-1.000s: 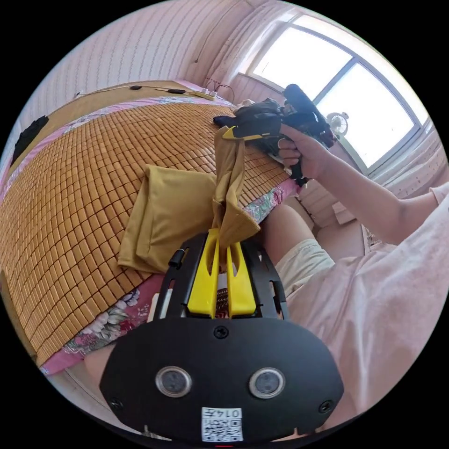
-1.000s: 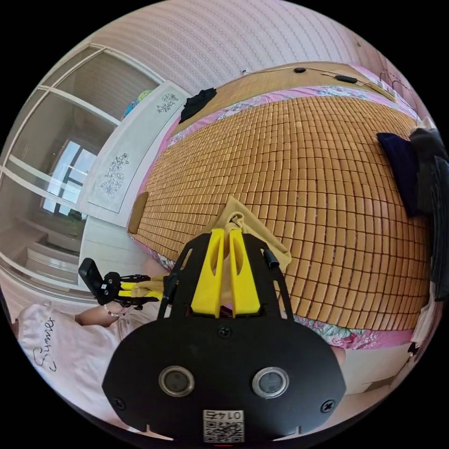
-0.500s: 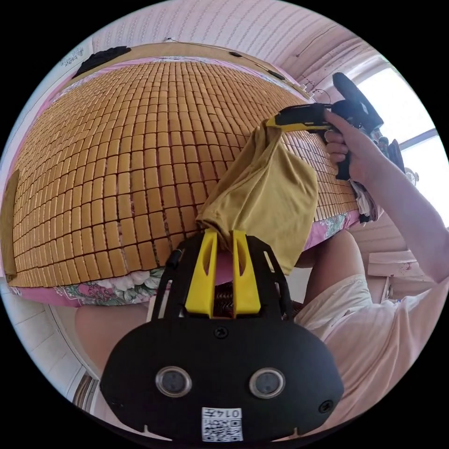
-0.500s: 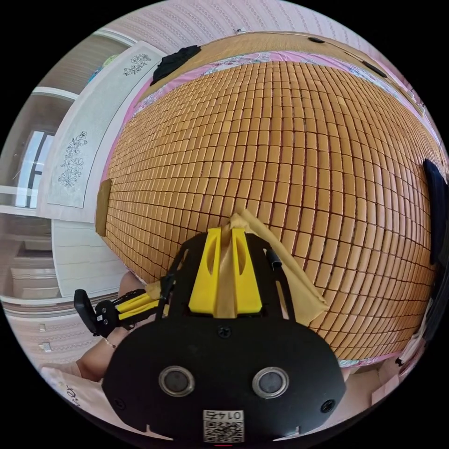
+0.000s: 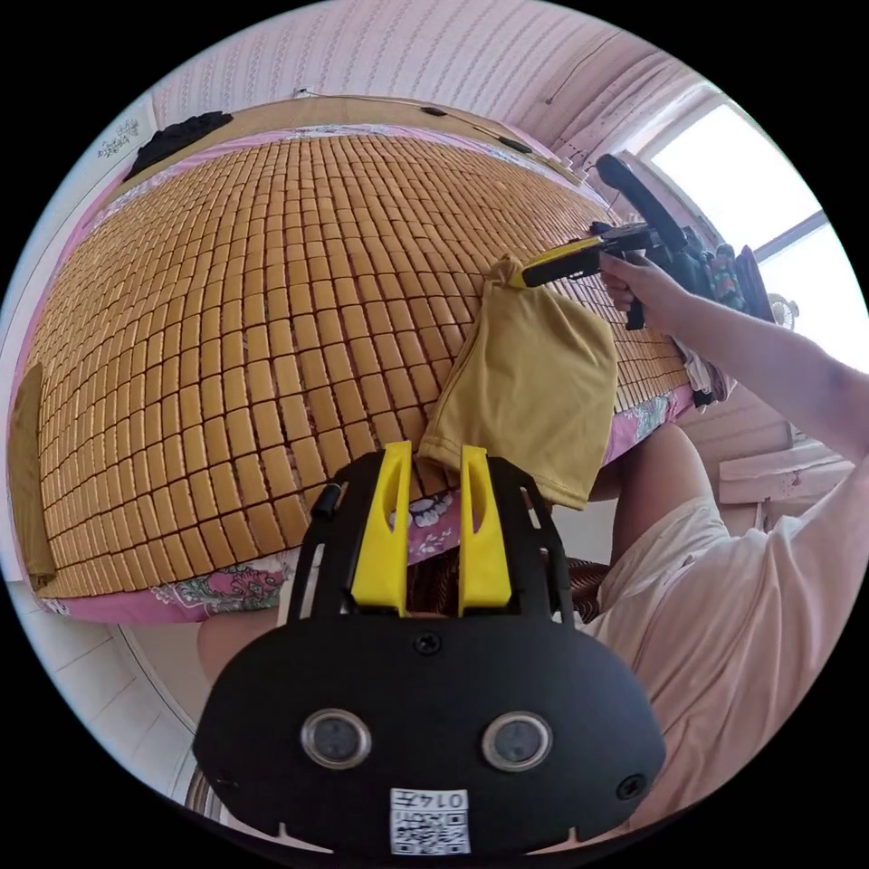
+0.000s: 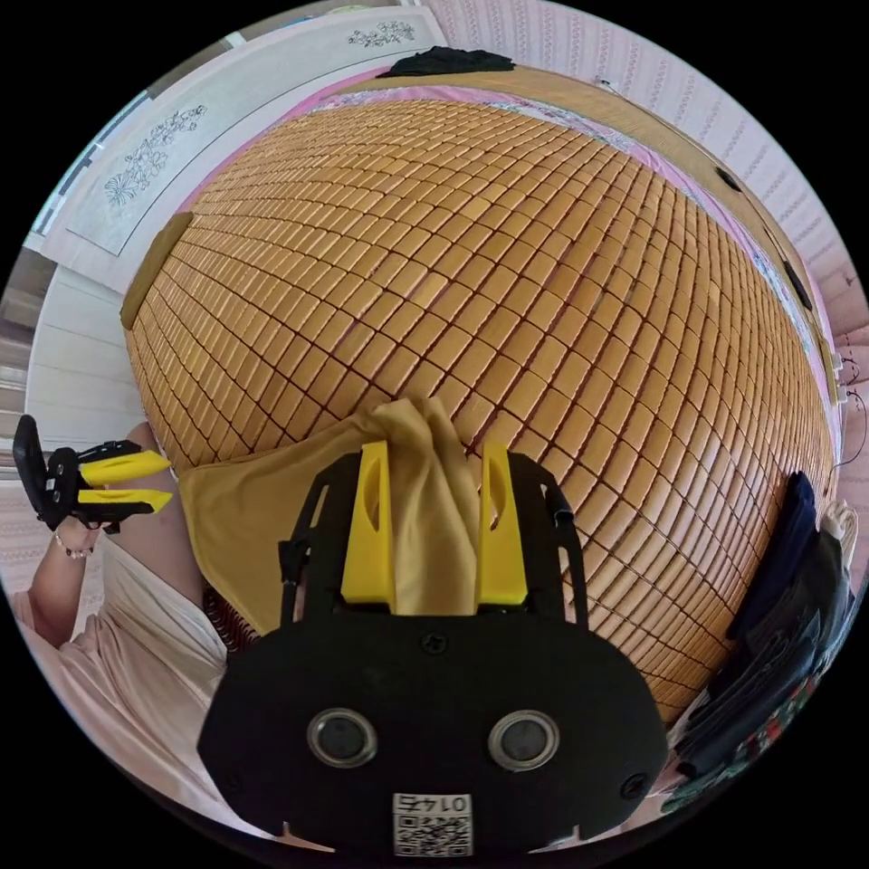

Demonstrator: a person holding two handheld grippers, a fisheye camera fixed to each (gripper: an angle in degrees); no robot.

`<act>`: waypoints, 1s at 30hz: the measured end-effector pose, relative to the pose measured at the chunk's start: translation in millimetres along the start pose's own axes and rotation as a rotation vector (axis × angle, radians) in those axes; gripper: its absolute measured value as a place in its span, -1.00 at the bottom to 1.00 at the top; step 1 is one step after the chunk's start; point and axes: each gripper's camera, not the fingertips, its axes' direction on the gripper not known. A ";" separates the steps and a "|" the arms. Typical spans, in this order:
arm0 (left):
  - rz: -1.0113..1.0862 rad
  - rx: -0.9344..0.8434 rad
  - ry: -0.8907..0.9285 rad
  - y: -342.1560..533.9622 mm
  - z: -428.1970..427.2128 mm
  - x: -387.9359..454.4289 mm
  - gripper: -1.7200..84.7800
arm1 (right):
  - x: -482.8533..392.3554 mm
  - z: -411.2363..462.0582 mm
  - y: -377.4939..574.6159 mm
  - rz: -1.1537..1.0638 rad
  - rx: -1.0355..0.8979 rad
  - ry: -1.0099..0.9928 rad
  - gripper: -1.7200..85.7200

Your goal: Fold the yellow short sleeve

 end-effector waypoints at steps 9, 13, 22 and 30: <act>0.183 0.018 -0.035 -8.0 -6.0 23.6 -0.68 | -8.9 -83.8 43.8 -0.152 0.244 -0.227 -0.93; 0.322 -0.046 -0.050 -1.5 -0.7 35.2 -0.63 | -31.0 -138.7 106.7 -0.307 0.339 -0.266 -0.93; 0.454 -0.073 -0.029 23.0 -5.3 55.4 -0.69 | -81.9 -189.5 167.3 -0.461 0.320 -0.242 -0.93; 0.361 0.068 0.037 67.5 -61.5 62.6 -0.90 | -87.5 -221.7 194.0 -0.363 0.390 -0.219 -0.92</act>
